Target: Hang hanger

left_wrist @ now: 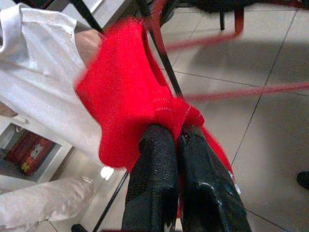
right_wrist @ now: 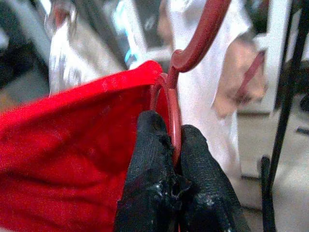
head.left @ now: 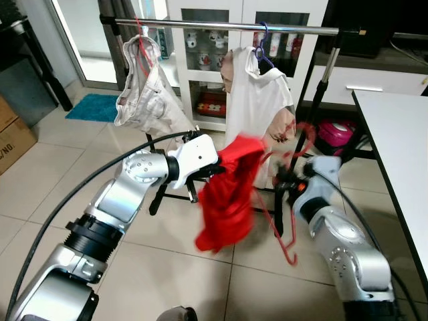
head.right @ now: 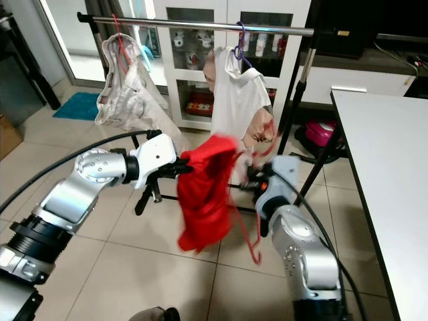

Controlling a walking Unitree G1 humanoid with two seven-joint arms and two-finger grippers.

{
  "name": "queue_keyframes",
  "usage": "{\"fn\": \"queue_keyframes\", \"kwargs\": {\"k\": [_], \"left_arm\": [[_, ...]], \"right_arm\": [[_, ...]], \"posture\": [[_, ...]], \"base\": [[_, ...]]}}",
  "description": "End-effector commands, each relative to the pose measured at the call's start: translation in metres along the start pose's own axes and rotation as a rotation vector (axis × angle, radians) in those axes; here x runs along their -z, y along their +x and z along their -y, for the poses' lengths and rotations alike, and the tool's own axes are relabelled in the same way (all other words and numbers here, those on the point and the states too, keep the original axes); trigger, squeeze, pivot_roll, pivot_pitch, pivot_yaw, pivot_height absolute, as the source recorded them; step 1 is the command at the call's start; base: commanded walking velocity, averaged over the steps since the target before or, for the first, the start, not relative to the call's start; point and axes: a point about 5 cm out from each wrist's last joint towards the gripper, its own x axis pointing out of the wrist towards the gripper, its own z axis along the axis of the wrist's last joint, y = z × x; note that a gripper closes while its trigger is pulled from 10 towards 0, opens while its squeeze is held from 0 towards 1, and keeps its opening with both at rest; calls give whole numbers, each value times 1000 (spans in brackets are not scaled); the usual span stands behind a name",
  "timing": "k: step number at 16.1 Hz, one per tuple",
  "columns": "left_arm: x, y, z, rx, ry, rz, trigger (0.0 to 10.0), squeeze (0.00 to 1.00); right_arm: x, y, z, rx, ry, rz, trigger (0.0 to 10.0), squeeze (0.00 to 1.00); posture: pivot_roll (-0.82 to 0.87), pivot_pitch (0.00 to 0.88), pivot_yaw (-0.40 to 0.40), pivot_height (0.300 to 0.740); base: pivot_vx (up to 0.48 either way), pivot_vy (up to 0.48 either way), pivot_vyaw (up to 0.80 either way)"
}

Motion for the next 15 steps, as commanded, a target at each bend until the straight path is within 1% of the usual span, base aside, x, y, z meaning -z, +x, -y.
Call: {"fn": "queue_keyframes", "kwargs": {"k": [1,3,4,5,6,7,8,10,11,12,14,15], "left_arm": [[-1,-1,2,-9,6,1,0,0],[-3,0,4,-3,-2,18,0,0],[-6,1,6,0,-18,44,0,0],[-7,2,6,-5,-21,50,0,0],[-7,2,1,-47,-5,45,0,0],[-7,1,-6,-92,7,40,0,0],[-8,-5,-14,-103,9,52,0,0],[-10,-8,-16,-86,-15,78,0,0],[-14,-11,-13,-31,-47,131,0,0],[-21,-13,-9,38,-94,197,0,0],[-26,-12,-5,88,-123,240,0,0],[-28,-11,-2,122,-142,257,0,0]], "right_arm": [[-23,0,-2,14,-22,128,10000,0],[-29,0,-4,26,-31,171,10000,0],[-33,0,-7,2,-17,196,10000,0],[-36,-1,-9,-13,-21,212,10000,0],[-41,0,-14,-49,-11,243,10000,0],[-47,1,-18,-72,50,274,10000,0],[-58,4,-11,-21,245,334,10000,0],[-65,7,-4,19,383,387,10000,0],[-68,10,1,61,490,423,10000,0],[-69,17,3,101,602,439,10000,0],[-69,23,1,119,656,439,10000,0],[-68,27,-2,132,705,435,10000,0]], "posture": [[-148,0,70,740],[-147,0,69,740],[-147,0,67,740],[-147,0,67,740],[-149,0,68,740],[-147,0,67,740],[-144,0,67,740],[-141,0,73,740],[-141,0,77,740],[-136,0,86,740],[-133,0,90,740],[-132,0,95,740]], "base": [[0,0,0],[0,0,0],[0,0,0],[0,0,0],[0,0,0],[0,0,0],[0,0,0],[0,0,0],[0,0,0],[0,0,0],[0,0,0],[0,0,0]]}}
